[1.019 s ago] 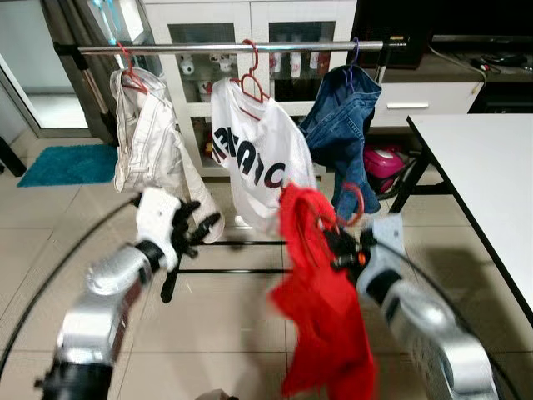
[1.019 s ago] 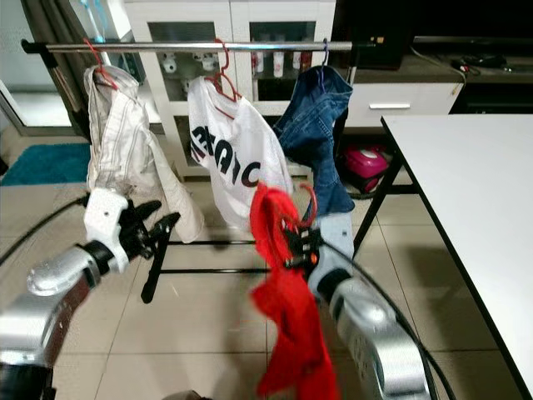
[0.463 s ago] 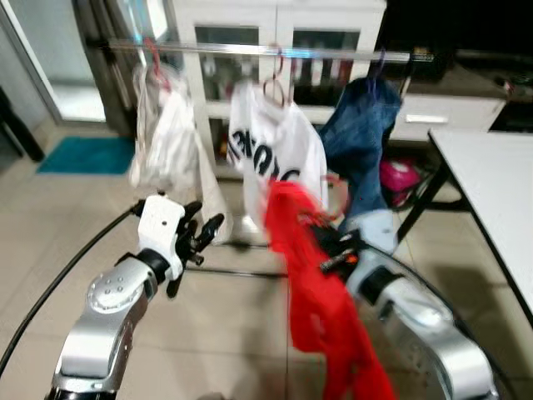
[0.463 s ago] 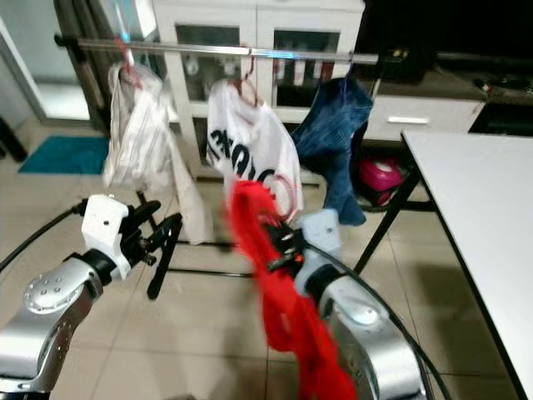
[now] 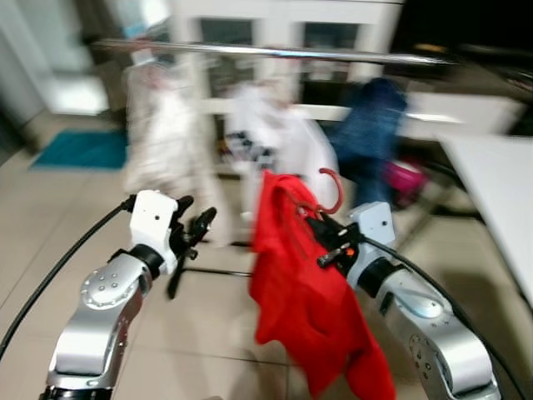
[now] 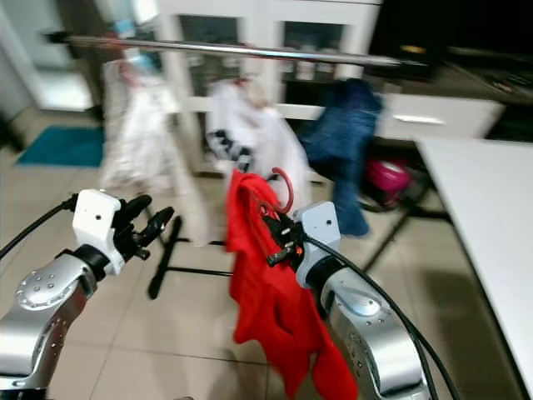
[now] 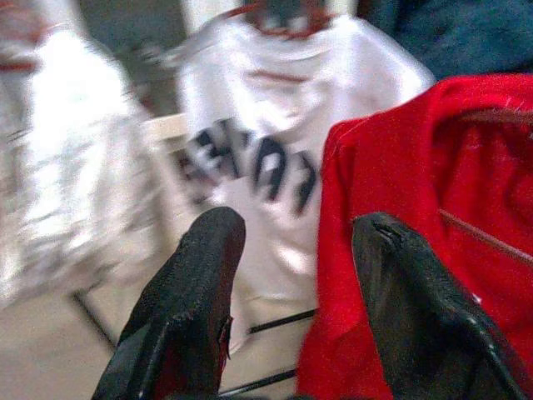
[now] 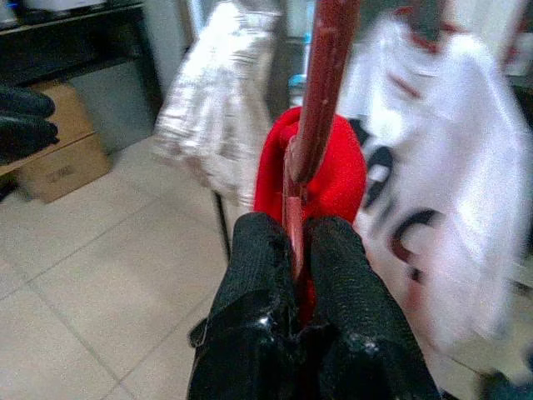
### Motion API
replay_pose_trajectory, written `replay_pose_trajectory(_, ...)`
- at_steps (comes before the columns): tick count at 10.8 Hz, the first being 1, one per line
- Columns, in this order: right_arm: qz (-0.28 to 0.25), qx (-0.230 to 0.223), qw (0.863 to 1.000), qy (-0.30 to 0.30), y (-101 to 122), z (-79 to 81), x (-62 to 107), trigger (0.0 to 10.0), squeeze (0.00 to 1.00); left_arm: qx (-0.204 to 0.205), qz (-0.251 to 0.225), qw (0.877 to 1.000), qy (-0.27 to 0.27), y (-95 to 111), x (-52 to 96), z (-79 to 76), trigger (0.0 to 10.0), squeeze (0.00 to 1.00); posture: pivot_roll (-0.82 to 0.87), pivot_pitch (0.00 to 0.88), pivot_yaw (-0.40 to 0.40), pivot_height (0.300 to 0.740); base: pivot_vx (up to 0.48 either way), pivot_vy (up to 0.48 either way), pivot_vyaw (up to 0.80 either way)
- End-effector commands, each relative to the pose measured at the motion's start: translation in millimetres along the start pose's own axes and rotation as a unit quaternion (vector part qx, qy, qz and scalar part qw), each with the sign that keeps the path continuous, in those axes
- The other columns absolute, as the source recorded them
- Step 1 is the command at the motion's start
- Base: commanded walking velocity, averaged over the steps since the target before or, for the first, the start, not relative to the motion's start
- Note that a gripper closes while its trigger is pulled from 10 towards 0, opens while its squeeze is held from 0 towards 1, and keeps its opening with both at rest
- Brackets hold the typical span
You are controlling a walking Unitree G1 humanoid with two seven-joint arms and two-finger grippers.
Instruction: Hang hanger
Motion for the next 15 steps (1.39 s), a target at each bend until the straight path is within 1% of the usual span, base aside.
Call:
replay_pose_trajectory(1,-0.021,0.012,1.000,-0.003,8.4,-0.7,1.4,10.0,0.00,-0.003,-0.010,1.000,-0.005,5.6,-1.3,-2.9,10.0,0.00,-0.05,0.000,0.033,0.740,0.349,0.000,0.79)
replay_pose_trajectory(4,-0.024,0.021,0.999,-0.007,8.5,0.0,-0.4,10.0,0.00,-0.013,-0.006,1.000,-0.010,6.0,-0.2,-2.1,10.0,0.00,-0.04,0.000,0.038,0.740,0.345,0.000,0.00)
replay_pose_trajectory(8,-0.027,0.046,0.999,-0.006,11.4,1.7,-4.1,10.0,0.00,-0.014,-0.004,1.000,-0.015,6.6,0.1,-3.1,10.0,0.00,-0.03,0.000,0.041,0.740,0.349,0.000,0.00)
replay_pose_trajectory(11,-0.032,0.045,0.998,-0.019,12.0,-2.1,-6.0,10.0,0.00,-0.016,-0.005,1.000,-0.013,7.7,-1.8,-3.0,10.0,0.00,-0.04,0.000,0.038,0.740,0.347,0.000,0.00)
replay_pose_trajectory(13,-0.038,0.066,0.997,-0.026,16.2,-6.0,-6.3,10.0,0.00,-0.014,-0.004,1.000,-0.015,7.2,-2.4,-4.6,10.0,0.00,-0.04,0.000,0.032,0.740,0.349,0.000,0.00)
replay_pose_trajectory(15,-0.033,0.087,0.995,-0.028,17.4,-8.2,-7.9,10.0,0.00,-0.014,-0.004,1.000,-0.017,6.6,-2.2,-5.3,10.0,0.00,-0.03,0.000,0.029,0.740,0.349,0.000,0.00)
Point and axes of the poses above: a point about 5 cm out from each wrist's last joint towards the gripper, its own x axis pointing back from the gripper into the wrist, its own y axis along the axis of the wrist's last joint, z = x × y, the point moved 1 cm from there along -x, pointing out of the wrist towards the gripper, and after that the axes turned 2 degrees about x, right-handed, at the moved point
